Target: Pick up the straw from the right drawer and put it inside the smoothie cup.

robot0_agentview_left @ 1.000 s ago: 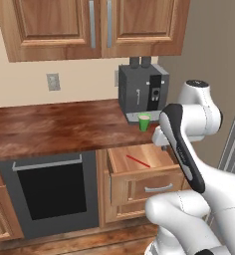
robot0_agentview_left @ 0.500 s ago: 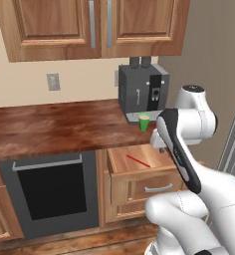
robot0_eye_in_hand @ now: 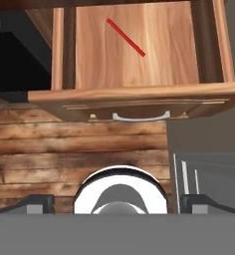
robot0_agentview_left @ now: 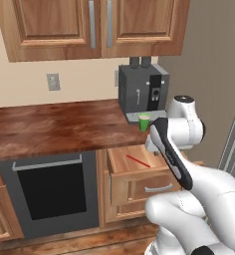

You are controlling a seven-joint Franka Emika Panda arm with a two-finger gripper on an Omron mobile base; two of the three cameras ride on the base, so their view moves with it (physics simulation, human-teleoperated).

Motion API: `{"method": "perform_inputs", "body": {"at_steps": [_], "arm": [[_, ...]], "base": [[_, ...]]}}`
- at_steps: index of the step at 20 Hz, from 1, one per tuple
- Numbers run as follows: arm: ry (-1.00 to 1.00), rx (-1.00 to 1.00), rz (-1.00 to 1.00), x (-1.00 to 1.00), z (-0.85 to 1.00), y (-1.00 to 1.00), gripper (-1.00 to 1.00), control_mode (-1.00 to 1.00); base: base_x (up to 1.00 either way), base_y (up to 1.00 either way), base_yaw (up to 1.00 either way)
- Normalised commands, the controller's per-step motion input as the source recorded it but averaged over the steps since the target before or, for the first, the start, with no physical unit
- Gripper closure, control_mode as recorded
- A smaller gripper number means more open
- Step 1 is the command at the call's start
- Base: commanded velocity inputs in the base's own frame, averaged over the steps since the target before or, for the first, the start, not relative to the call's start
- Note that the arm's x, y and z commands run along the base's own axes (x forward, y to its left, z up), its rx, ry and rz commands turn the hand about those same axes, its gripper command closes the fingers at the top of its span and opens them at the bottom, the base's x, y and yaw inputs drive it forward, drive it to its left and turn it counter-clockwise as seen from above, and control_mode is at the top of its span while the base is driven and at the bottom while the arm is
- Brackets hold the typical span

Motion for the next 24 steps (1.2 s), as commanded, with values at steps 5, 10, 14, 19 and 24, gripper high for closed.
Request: {"method": "perform_inputs", "body": {"at_steps": [5,10,14,19,24], "arm": [[0.0,0.0,0.0,0.46,-0.35,0.0,-1.0,-1.0],[0.0,0.0,0.0,0.4,-0.37,0.0,-1.0,-1.0],[0.0,0.0,0.0,0.35,-0.42,0.0,-1.0,-1.0],[0.0,0.0,0.0,0.32,-0.43,0.0,-1.0,-1.0],[0.0,0.0,0.0,0.32,-0.43,0.0,-1.0,-1.0]], "base": [[0.0,0.0,0.0],[0.0,0.0,0.0],[0.0,0.0,0.0],[0.0,0.0,0.0],[0.0,0.0,0.0]]}}
